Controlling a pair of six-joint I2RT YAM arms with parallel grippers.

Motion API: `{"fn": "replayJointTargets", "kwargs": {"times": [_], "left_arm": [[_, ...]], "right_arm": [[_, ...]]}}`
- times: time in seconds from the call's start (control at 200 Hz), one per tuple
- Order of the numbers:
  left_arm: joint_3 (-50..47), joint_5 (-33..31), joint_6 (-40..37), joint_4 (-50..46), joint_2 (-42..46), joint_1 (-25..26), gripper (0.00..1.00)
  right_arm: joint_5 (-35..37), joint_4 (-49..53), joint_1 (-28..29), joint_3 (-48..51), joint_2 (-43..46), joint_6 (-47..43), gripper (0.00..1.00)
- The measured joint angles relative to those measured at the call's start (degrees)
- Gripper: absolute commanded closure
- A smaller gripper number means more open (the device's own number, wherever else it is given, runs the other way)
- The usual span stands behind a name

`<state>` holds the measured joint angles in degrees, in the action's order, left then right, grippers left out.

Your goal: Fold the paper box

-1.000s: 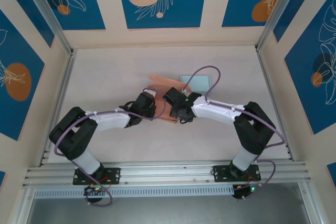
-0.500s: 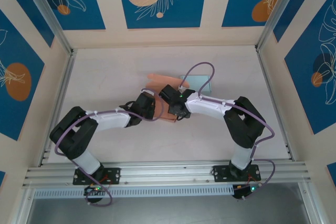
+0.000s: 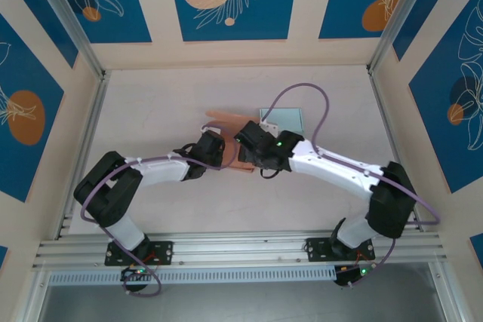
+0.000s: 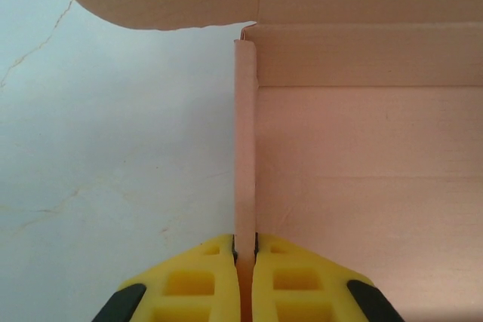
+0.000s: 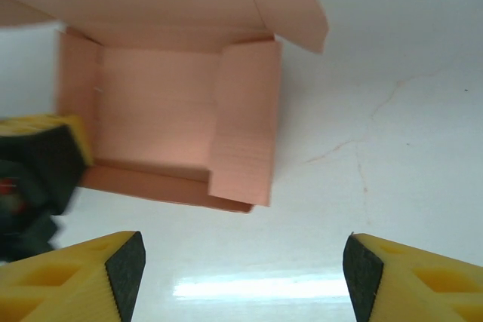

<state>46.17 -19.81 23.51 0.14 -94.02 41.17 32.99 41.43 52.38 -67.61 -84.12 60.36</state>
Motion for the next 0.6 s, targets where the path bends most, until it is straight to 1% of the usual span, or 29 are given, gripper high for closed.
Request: {"fn": "replayJointTargets", "kwargs": {"times": [0.085,0.14,0.22,0.295,0.44,0.6], "left_arm": [[0.0,-0.2,0.5,0.1,-0.1,0.0,0.94],[0.0,-0.3,0.7,0.2,-0.2,0.0,0.94],[0.0,-0.4,1.1,0.3,-0.2,0.0,0.94],[0.0,-0.4,1.6,0.5,-0.2,0.0,0.94],[0.0,-0.4,1.7,0.7,-0.3,0.0,0.94],[0.0,-0.4,1.7,0.9,-0.3,0.0,0.94]], "right_arm": [[-0.7,-3.1,-0.5,3.2,2.6,2.1,0.29],[-2.6,-5.9,-1.4,6.4,2.9,3.2,0.30],[-5.4,-9.8,-3.4,10.8,1.5,4.5,0.30],[-7.2,-12.3,-4.8,12.9,-1.0,5.3,0.30],[-9.3,-17.4,-6.4,13.2,-4.9,5.6,0.30],[-10.5,-19.1,-8.3,10.3,-9.1,5.0,0.39]]}}
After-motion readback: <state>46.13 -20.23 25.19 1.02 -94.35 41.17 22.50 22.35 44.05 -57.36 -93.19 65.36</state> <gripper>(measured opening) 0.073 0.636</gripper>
